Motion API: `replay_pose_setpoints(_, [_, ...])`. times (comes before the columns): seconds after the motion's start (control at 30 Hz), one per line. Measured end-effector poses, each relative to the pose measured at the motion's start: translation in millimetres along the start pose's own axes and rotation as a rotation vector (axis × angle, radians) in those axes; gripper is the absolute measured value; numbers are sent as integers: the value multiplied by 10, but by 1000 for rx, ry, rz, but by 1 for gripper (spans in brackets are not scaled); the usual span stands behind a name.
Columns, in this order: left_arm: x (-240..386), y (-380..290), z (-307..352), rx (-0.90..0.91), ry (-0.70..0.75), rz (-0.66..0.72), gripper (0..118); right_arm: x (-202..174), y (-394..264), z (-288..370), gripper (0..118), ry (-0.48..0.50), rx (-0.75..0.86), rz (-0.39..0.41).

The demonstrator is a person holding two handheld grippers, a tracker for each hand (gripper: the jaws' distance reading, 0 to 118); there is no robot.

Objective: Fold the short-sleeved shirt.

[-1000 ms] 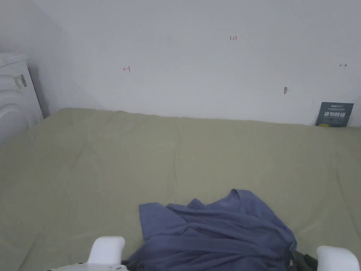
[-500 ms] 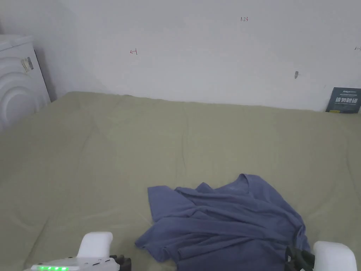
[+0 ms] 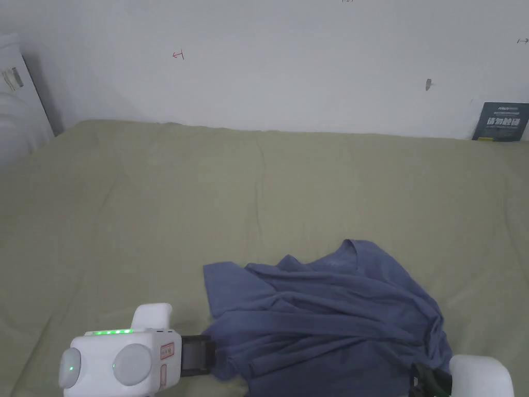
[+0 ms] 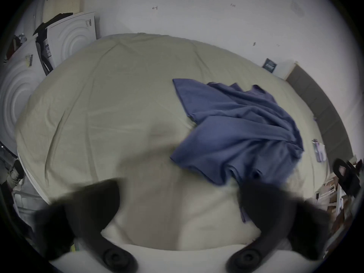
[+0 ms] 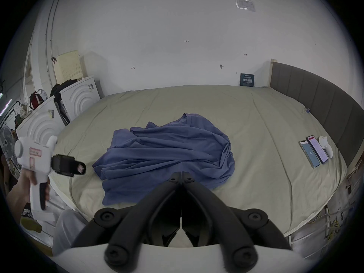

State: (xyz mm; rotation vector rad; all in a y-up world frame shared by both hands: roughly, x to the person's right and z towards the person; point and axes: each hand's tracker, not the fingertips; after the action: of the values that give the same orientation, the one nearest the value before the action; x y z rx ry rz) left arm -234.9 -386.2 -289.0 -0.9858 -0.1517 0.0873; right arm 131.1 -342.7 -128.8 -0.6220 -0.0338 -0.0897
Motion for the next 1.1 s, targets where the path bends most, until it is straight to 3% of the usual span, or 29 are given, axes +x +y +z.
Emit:
replay_pose_setpoints(0.17, [250, 127, -445, -9, 10, -15, 116, 48, -27, -97, 0, -13, -30, -11])
replay_pose_setpoints(0.23, [362, 115, -613, -46, 43, -83, 116, 51, -36, -114, 0, -17, -38, -12])
replay_pose_setpoints(0.3, [450, 28, -699, -56, 70, -113, 109, 57, -37, -121, 0, -15, -43, -13])
replay_pose_setpoints(0.33, [486, -16, -705, -75, 53, -135, 88, 55, -36, -120, 0, -14, -48, -9])
replay_pose_setpoints(0.4, [588, -146, -614, -24, 64, -191, 74, 54, -39, -120, 0, -18, -48, 2])
replay_pose_setpoints(0.5, [616, -204, -480, -46, 11, -198, 5, 64, -38, -137, 0, -16, -54, 5])
replay_pose_setpoints(0.7, [528, -232, -347, -53, -82, -86, 5, 59, -15, -109, 0, -18, -43, -1])
replay_pose_setpoints(1.1, [447, -210, -337, -36, -111, -77, 5, -22, 351, -468, 0, 7, -50, 74])
